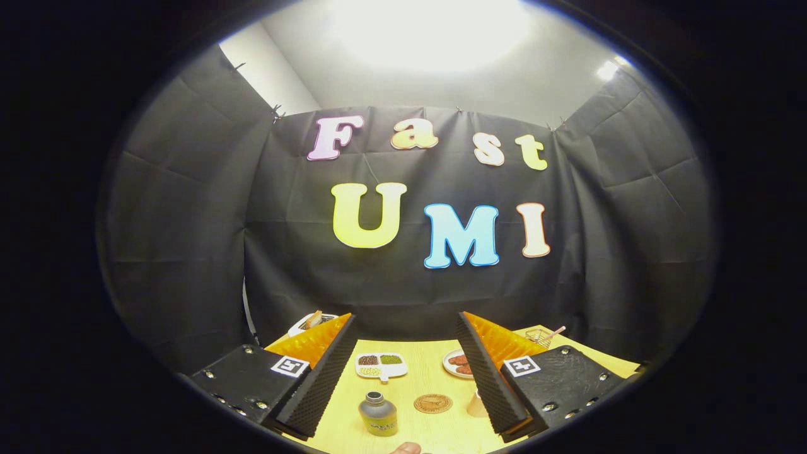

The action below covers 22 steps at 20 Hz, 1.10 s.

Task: Take the bottle from table, then pour the juice into the cup, finally place the bottle on the coaster

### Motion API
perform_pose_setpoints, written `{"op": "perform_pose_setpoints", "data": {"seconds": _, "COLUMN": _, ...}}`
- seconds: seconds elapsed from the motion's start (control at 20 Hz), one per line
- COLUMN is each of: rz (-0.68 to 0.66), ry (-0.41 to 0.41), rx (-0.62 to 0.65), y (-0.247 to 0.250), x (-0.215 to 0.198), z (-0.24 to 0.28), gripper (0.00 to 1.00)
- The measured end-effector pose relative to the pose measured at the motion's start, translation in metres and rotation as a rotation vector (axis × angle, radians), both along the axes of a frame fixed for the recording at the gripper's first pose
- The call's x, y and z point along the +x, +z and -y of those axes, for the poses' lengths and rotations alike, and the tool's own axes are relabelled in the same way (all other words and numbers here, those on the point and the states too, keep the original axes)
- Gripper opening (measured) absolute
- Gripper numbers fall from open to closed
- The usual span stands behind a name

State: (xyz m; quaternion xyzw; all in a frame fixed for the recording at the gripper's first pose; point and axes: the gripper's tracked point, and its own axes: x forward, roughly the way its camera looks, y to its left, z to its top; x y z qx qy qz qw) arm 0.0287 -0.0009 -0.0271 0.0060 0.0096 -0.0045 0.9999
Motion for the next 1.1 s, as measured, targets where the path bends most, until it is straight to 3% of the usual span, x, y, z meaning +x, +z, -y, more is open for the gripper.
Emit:
{"op": "perform_pose_setpoints", "data": {"seconds": 0.3, "rz": -0.015, "ry": -0.001, "rx": 0.041, "y": -0.064, "x": 0.014, "z": -0.007, "gripper": 0.97}}
{"op": "perform_pose_setpoints", "data": {"seconds": 1.1, "rz": -0.124, "ry": 0.072, "rx": -0.086, "y": -0.234, "x": 0.056, "z": -0.049, "gripper": 0.97}}
